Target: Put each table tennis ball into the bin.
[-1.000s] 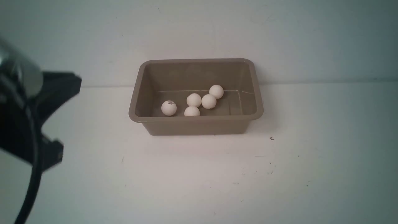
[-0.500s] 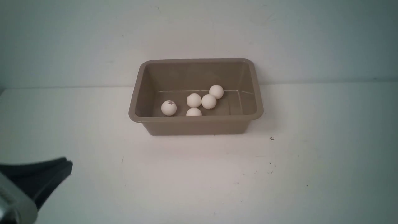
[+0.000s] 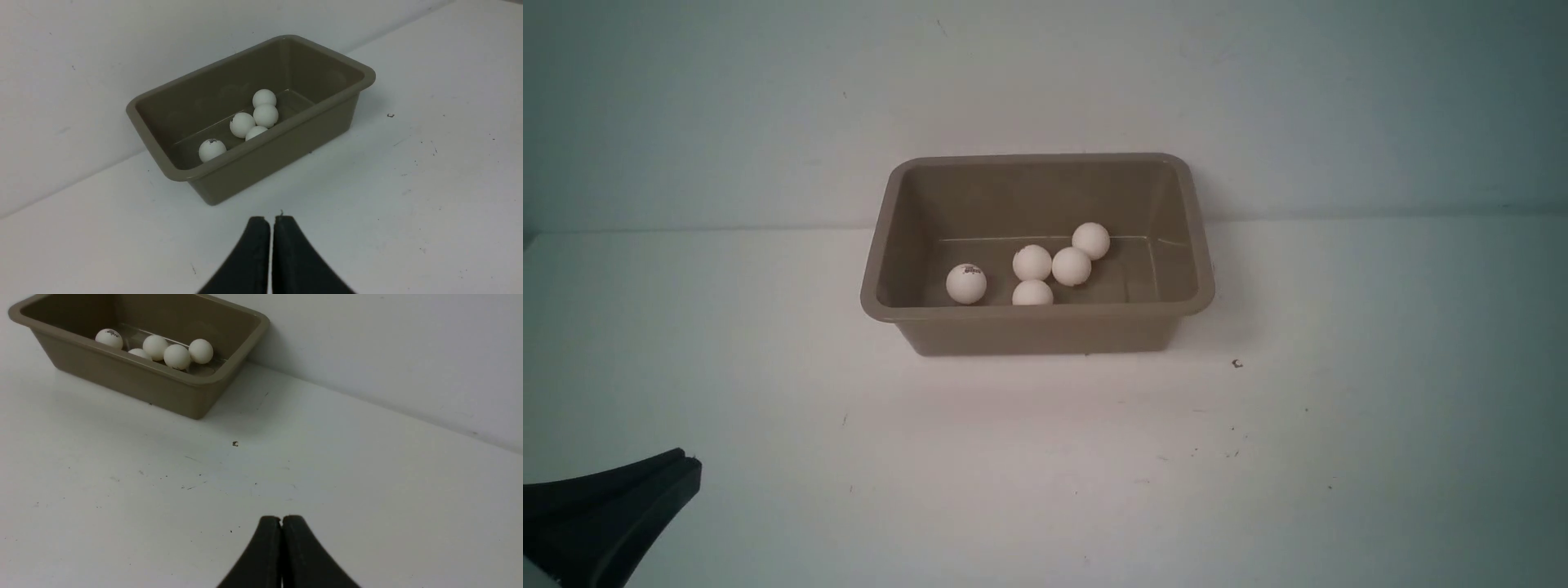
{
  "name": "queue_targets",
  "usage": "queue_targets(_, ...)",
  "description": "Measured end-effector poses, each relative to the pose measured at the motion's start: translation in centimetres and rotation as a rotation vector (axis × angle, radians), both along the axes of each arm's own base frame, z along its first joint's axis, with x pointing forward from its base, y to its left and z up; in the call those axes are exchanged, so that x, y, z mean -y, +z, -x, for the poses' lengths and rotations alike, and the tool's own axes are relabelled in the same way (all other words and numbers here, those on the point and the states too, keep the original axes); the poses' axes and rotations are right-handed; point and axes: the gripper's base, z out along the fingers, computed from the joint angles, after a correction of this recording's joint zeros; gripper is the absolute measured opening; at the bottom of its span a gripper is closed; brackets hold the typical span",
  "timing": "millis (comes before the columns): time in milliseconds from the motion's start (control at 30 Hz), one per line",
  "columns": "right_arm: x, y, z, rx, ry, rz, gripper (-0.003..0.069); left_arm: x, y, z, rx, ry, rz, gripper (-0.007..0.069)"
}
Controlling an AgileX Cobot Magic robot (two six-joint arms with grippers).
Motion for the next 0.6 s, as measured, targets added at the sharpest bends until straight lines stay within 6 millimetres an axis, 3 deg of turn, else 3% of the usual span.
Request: queue_targets(600, -0.02, -0.02, 0.01, -0.002, 0.001, -0.003, -0.0017, 0.00, 0.00, 0.00, 0.015, -0.008, -0.028, -0.0004)
